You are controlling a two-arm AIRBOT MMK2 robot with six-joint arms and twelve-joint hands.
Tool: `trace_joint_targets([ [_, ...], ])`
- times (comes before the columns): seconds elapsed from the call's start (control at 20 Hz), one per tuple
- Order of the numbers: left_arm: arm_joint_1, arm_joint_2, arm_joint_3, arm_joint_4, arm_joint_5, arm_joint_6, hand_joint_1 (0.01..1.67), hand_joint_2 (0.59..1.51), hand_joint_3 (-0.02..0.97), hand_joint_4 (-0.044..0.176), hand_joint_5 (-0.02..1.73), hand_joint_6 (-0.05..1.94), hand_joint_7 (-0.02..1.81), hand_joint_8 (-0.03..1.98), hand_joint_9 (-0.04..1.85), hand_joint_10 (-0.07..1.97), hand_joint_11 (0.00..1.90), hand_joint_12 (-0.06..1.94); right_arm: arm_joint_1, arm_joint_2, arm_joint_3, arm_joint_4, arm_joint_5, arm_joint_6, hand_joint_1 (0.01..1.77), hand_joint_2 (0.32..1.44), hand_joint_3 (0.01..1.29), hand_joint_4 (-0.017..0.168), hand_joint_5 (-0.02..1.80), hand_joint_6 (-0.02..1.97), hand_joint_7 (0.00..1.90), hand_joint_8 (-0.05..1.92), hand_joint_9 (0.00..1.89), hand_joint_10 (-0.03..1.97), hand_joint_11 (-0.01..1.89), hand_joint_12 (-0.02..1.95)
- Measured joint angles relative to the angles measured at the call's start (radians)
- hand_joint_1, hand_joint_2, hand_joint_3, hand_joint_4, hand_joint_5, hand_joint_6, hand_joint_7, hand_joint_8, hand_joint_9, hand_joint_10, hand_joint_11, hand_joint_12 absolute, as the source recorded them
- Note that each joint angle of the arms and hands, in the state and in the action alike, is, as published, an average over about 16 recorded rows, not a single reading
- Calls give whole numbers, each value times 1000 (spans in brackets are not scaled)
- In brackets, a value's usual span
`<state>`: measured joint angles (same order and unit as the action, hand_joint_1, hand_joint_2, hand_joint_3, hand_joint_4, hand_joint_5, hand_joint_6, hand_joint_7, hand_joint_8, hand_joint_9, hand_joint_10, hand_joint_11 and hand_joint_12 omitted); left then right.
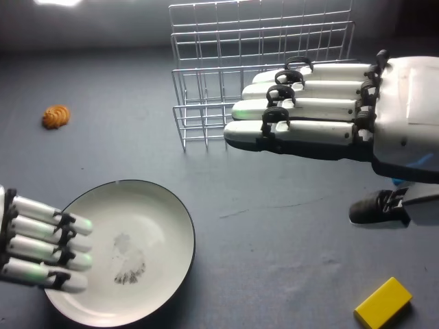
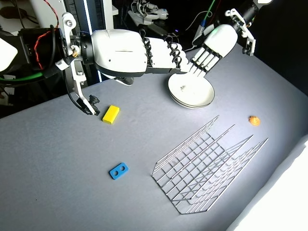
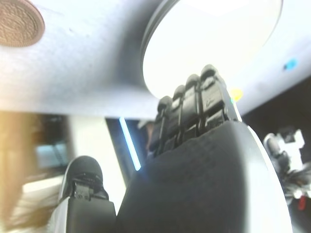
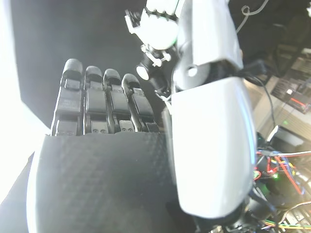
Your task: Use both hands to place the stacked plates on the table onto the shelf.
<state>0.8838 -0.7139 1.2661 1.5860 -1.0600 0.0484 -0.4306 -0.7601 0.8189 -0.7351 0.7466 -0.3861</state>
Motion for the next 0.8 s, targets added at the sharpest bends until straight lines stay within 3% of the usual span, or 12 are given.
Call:
trace_joint_targets([
  [0.4, 58, -36, 24, -52, 111, 1, 23, 1167, 8, -1, 43, 6, 21, 8, 18, 6, 16, -13, 13, -18, 1, 3, -24, -24, 1390, 897, 12, 3, 20, 21, 17, 11, 18, 6, 21, 308],
  [0.8, 102, -58, 29, -79, 153, 2, 20, 1177, 7, -6, 45, -1, 18, 5, 18, 6, 15, -13, 12, -32, 3, -3, -38, -70, 1413, 892, 12, 5, 22, 21, 17, 12, 21, 6, 21, 306],
])
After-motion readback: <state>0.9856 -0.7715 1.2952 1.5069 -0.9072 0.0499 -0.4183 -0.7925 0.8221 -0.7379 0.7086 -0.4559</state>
